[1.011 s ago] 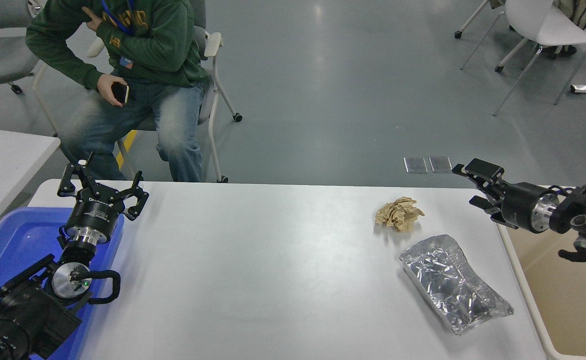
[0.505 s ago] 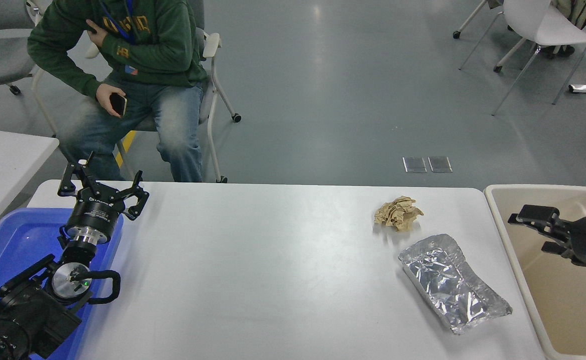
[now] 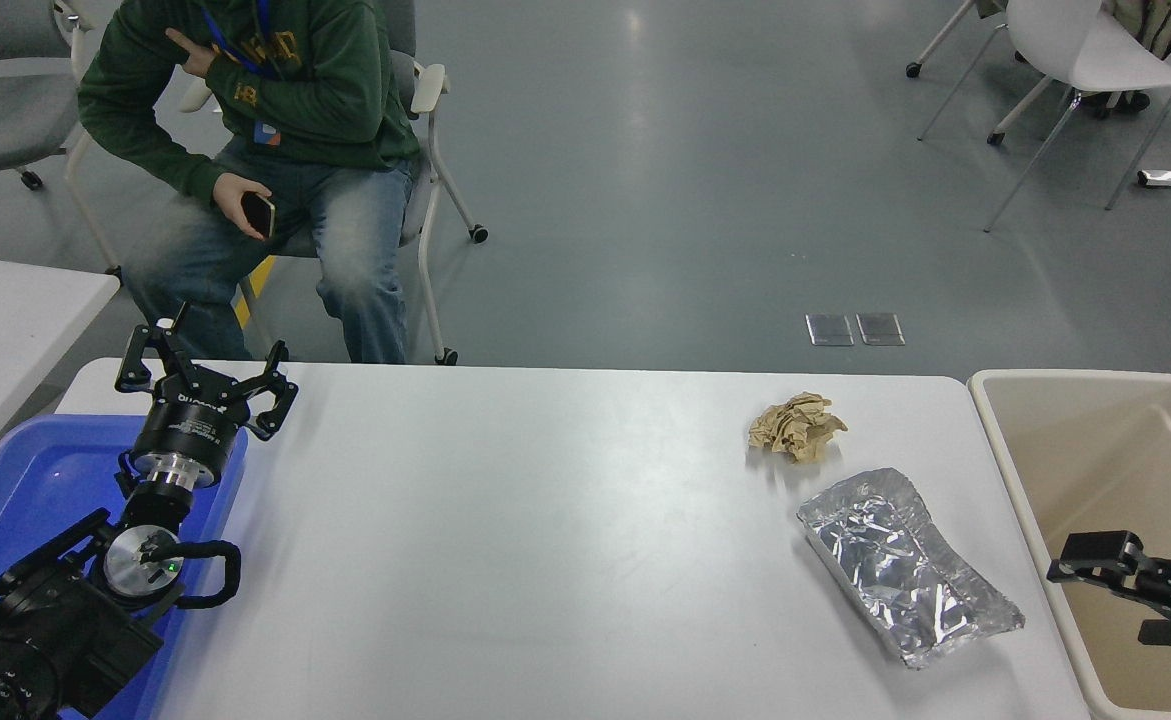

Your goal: Clean the table surface

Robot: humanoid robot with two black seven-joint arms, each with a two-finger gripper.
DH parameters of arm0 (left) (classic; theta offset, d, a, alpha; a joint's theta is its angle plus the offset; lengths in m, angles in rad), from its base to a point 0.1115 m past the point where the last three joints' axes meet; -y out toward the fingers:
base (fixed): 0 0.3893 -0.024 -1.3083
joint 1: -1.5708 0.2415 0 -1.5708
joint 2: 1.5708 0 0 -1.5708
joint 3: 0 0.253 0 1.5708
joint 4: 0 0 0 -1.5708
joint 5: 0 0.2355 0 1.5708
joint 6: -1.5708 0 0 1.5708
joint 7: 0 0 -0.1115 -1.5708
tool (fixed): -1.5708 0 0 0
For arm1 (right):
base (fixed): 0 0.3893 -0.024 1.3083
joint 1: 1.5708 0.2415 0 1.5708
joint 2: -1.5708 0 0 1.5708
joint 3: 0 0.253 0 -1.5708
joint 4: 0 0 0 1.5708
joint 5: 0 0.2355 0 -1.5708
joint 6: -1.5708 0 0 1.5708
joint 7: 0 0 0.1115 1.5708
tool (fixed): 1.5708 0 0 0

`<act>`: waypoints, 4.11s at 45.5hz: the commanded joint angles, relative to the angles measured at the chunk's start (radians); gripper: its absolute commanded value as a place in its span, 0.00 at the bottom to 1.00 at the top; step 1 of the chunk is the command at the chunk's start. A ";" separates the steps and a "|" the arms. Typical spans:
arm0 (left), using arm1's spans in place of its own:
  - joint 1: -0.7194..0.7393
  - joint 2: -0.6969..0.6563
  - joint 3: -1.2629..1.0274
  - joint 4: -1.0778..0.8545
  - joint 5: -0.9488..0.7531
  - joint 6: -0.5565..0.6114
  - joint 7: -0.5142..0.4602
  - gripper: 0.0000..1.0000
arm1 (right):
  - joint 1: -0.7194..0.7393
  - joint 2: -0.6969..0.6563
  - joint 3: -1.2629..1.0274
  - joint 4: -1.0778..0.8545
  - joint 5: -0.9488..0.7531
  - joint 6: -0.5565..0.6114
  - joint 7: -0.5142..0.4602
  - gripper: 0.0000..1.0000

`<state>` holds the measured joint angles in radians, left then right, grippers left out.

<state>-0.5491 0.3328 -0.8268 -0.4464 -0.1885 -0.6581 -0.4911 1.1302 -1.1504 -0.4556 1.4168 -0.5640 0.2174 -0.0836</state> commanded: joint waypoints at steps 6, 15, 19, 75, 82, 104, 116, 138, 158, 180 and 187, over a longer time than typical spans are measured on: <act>0.000 0.000 0.000 0.000 0.000 0.000 0.000 1.00 | -0.026 0.095 -0.001 0.030 0.209 -0.049 -0.097 1.00; 0.000 0.000 0.000 0.000 0.000 0.000 0.000 1.00 | -0.026 0.146 0.000 0.030 0.320 -0.070 -0.113 1.00; 0.000 0.000 0.000 0.000 0.000 0.000 0.000 1.00 | -0.026 0.167 0.000 0.031 0.364 -0.088 -0.119 1.00; 0.000 0.000 0.000 0.000 0.000 0.000 0.000 1.00 | -0.079 0.379 0.002 -0.087 0.294 -0.262 -0.104 0.98; 0.000 0.000 0.000 0.000 0.000 0.000 0.000 1.00 | -0.089 0.393 0.000 -0.108 0.289 -0.268 -0.104 0.96; 0.000 0.000 0.000 0.000 0.000 0.000 0.000 1.00 | -0.102 0.413 -0.049 -0.124 0.222 -0.254 -0.105 0.19; 0.000 0.000 0.000 0.000 0.000 0.000 -0.001 1.00 | -0.089 0.397 -0.066 -0.124 0.233 -0.227 -0.105 0.00; 0.000 0.000 0.000 0.000 0.000 0.000 0.000 1.00 | -0.083 0.356 -0.054 -0.118 0.240 -0.225 -0.102 0.00; 0.000 0.000 0.000 0.000 0.000 0.000 -0.001 1.00 | -0.032 0.244 0.043 -0.046 0.227 -0.141 -0.102 0.00; 0.000 0.000 0.000 0.000 0.000 0.000 0.000 1.00 | 0.181 0.129 0.043 0.053 0.231 -0.038 -0.114 0.00; 0.000 0.000 0.000 0.000 0.000 0.000 0.000 1.00 | 0.244 0.077 0.040 0.053 0.230 0.046 -0.116 0.00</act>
<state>-0.5491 0.3329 -0.8268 -0.4464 -0.1886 -0.6581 -0.4912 1.2796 -1.0029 -0.4146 1.4530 -0.3333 0.1661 -0.1947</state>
